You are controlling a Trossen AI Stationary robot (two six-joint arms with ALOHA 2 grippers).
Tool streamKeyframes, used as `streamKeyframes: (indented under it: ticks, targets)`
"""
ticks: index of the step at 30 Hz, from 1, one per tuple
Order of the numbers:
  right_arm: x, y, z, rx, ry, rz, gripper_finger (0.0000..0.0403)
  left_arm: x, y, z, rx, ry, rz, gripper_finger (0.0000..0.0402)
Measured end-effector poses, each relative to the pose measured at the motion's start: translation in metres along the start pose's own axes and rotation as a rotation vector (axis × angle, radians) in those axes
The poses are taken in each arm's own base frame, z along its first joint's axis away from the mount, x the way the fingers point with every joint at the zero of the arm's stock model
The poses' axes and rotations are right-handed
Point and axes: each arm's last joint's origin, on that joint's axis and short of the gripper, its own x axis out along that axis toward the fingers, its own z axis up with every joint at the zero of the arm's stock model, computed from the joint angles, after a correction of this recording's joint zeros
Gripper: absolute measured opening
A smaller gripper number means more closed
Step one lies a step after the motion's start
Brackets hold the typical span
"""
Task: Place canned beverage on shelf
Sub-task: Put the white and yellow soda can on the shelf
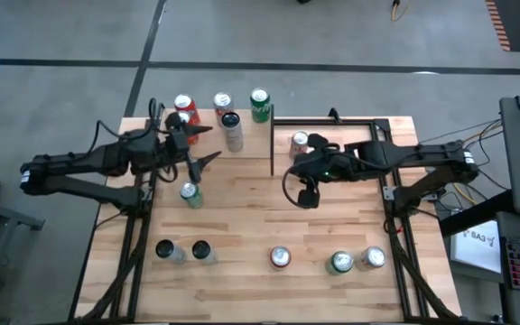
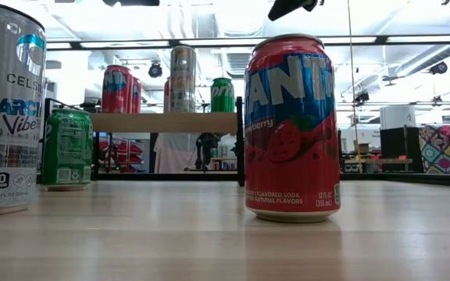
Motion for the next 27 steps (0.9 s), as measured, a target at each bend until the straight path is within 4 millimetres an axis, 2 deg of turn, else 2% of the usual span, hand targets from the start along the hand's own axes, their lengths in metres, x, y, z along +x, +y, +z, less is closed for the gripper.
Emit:
streamKeyframes:
  ticks: [8,17,27]
  targets:
    - [-0.002,-0.001,-0.019,0.011,-0.013,0.002,0.0009,0.005,-0.001,0.006,0.001,0.000,0.000,0.0318]
    - [-0.007,-0.003,-0.034,0.037,-0.094,0.007,0.0009,0.025,-0.007,0.003,0.056,0.024,0.008,0.0318]
    - [-0.005,-0.003,-0.036,0.038,-0.095,0.007,0.0009,0.048,-0.004,-0.001,0.116,0.033,0.096,0.0318]
